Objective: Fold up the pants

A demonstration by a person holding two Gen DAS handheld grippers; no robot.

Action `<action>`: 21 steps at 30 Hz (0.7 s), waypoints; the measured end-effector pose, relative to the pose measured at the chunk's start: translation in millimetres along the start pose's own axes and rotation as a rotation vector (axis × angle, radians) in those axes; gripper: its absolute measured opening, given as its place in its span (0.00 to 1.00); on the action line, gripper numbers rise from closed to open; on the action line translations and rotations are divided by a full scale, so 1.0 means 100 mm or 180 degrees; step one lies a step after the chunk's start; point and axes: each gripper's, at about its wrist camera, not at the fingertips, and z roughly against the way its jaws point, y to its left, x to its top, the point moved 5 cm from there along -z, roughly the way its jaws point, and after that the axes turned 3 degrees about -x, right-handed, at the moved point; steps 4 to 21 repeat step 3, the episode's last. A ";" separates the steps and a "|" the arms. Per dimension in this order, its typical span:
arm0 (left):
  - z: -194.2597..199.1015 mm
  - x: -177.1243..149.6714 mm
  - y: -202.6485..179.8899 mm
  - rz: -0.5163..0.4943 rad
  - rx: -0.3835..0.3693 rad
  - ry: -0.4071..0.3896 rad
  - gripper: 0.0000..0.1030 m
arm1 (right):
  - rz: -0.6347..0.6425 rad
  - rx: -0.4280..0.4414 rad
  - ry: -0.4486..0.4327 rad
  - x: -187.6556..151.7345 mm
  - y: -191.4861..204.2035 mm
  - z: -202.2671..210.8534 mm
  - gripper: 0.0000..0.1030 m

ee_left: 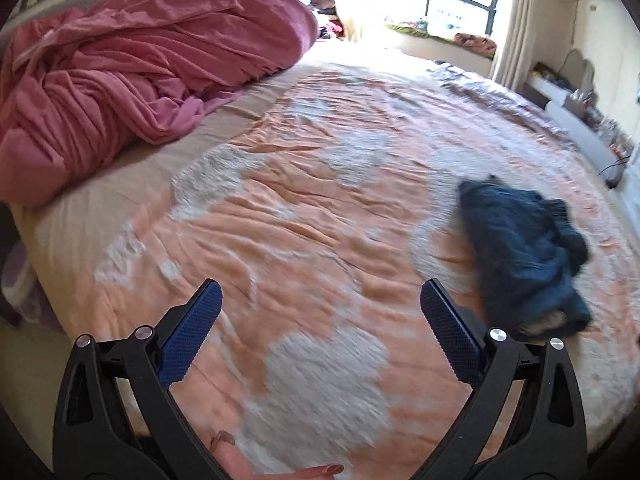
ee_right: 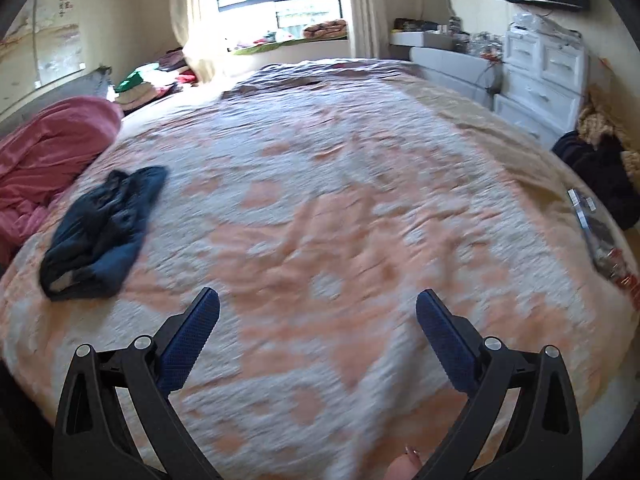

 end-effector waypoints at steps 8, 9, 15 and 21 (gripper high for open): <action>-0.54 0.36 0.29 0.0119 0.0168 0.0240 0.91 | -0.0192 -0.0520 0.0009 0.42 -0.69 -0.29 0.95; -0.54 0.36 0.29 0.0119 0.0168 0.0240 0.91 | -0.0192 -0.0520 0.0009 0.42 -0.69 -0.29 0.95; -0.54 0.36 0.29 0.0119 0.0168 0.0240 0.91 | -0.0192 -0.0520 0.0009 0.42 -0.69 -0.29 0.95; -0.54 0.36 0.29 0.0119 0.0168 0.0240 0.91 | -0.0192 -0.0520 0.0009 0.42 -0.69 -0.29 0.95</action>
